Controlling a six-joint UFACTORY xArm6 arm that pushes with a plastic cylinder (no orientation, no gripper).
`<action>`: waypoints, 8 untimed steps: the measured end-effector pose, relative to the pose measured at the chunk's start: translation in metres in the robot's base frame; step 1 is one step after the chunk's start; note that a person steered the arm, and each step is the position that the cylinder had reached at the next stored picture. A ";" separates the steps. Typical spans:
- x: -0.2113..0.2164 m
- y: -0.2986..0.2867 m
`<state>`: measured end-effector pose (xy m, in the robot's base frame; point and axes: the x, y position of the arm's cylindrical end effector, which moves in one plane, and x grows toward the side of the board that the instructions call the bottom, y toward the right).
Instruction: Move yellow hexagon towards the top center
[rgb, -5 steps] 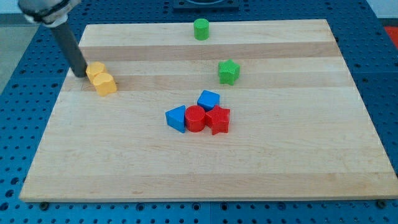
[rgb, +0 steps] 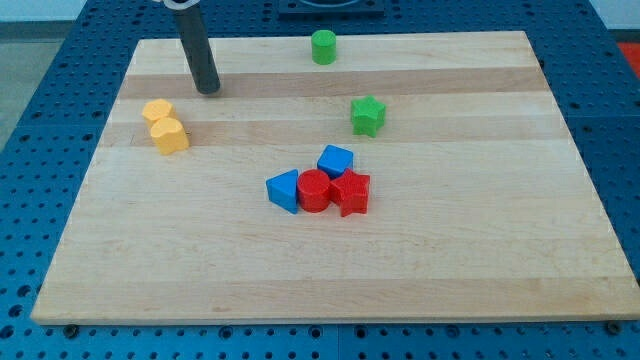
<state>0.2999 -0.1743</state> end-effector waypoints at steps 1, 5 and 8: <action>-0.002 -0.007; 0.020 -0.086; 0.074 -0.089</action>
<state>0.3734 -0.2635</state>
